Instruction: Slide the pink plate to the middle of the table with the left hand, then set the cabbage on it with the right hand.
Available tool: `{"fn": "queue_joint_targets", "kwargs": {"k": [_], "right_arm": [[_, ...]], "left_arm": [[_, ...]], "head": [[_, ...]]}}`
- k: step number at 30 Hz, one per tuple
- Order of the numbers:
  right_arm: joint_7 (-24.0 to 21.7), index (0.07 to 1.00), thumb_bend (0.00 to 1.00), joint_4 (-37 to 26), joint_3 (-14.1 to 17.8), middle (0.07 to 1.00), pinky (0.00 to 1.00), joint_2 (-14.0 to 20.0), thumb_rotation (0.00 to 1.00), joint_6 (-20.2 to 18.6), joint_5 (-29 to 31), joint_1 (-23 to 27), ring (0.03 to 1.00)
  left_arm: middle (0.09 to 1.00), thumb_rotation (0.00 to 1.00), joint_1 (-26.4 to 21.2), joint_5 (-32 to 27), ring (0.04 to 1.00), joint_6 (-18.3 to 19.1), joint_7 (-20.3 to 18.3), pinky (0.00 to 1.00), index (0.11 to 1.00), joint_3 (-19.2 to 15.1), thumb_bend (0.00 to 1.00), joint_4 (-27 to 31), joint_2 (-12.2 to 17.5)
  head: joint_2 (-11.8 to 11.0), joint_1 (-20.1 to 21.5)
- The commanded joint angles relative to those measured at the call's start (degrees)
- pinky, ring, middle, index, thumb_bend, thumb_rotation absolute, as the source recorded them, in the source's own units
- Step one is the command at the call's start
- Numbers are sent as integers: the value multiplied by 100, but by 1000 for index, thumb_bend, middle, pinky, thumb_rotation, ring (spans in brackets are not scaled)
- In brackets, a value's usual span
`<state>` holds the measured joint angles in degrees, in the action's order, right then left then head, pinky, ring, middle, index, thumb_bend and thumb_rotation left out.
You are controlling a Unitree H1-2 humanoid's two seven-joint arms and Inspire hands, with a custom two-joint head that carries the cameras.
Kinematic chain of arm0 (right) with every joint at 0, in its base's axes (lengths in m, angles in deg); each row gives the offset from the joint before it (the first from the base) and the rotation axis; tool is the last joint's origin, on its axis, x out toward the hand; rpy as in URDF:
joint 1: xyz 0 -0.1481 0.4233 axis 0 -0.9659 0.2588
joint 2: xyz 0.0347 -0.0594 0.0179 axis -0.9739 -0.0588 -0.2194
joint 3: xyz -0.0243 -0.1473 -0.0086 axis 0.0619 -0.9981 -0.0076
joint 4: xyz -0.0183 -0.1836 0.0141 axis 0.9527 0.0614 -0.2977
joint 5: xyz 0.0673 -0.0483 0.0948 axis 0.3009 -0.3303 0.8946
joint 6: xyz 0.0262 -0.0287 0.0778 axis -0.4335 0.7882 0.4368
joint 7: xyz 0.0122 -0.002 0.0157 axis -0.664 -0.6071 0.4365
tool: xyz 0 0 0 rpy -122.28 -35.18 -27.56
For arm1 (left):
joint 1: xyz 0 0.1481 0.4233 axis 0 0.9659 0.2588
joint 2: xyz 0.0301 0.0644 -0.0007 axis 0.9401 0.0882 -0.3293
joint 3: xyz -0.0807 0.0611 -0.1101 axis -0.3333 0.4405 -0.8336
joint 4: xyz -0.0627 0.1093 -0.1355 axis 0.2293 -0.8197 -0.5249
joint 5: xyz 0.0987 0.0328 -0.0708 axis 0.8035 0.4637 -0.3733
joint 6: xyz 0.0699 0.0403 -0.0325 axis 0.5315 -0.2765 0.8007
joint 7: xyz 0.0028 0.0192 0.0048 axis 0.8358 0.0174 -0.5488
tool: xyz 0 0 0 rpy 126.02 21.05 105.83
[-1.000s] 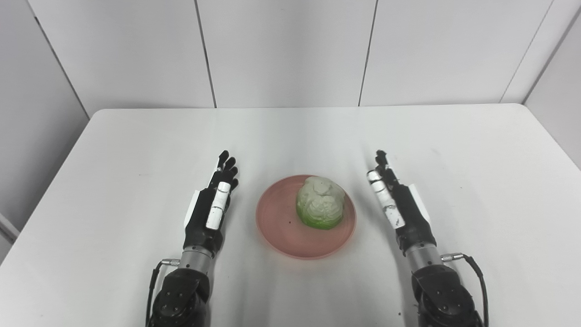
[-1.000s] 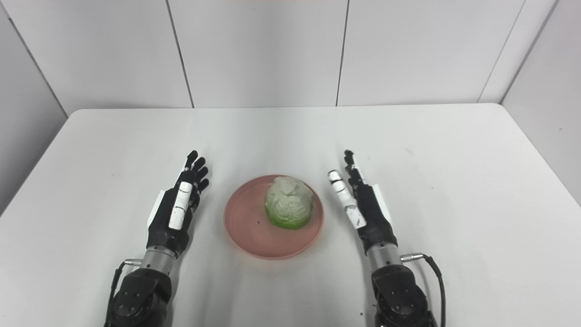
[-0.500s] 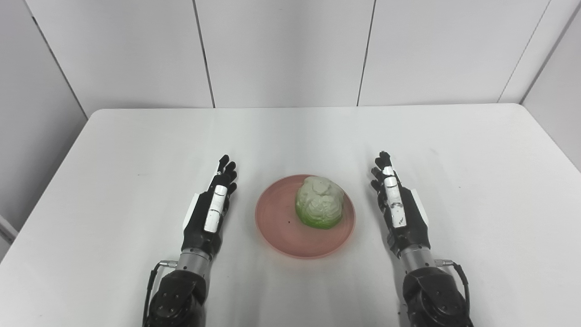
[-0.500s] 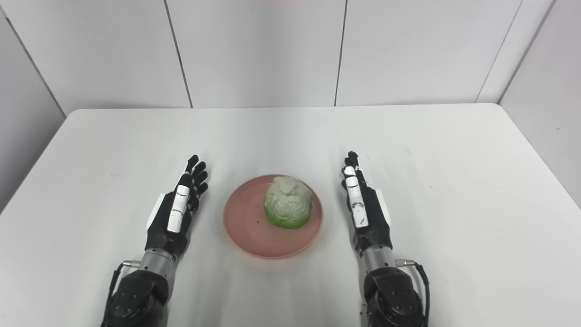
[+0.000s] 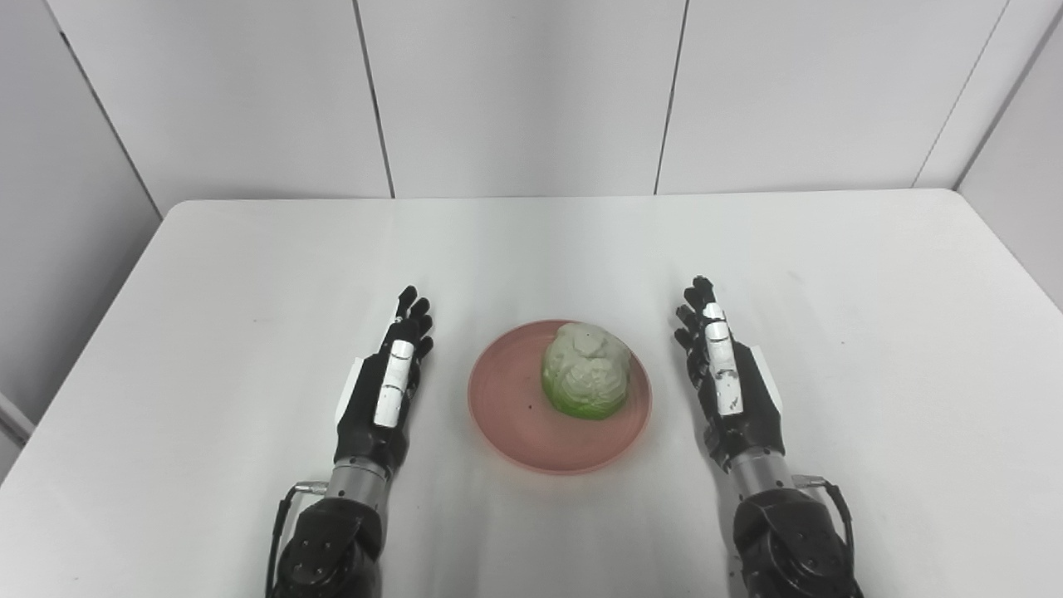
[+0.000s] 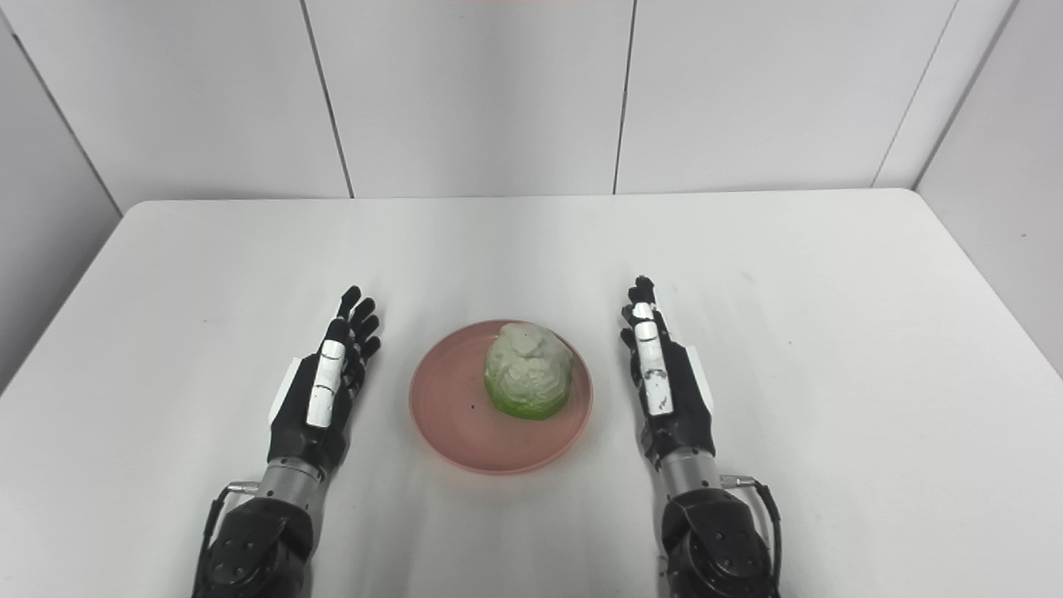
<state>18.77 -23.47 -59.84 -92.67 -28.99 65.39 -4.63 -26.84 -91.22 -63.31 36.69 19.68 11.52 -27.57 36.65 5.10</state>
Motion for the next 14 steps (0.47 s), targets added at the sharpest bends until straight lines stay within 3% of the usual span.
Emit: {"fn": "queue_joint_targets", "kwargs": {"k": [1,5,10,14], "right_arm": [[24,1000,686,-141,-23,1000,1000,-53,1000,406,-18,142,1000],[98,1000,676,-118,-49,1000,1000,-64,1000,527,-129,83,1000],[67,1000,638,-138,-119,1000,1000,-44,988,643,-160,62,1000],[88,1000,593,-210,-210,1000,1000,3,987,643,-315,63,1000]], "left_arm": [[1000,982,-210,38,1000,-16,-41,1000,1000,24,720,139,56],[1000,989,-172,81,1000,87,-39,1000,1000,68,736,218,91],[1000,962,-171,202,1000,-238,235,1000,1000,-46,710,130,-63],[1000,969,-201,208,1000,-265,144,1000,1000,7,746,79,-1]], "head": [[-13,6],[-11,-1],[37,-22],[32,-4]]}}
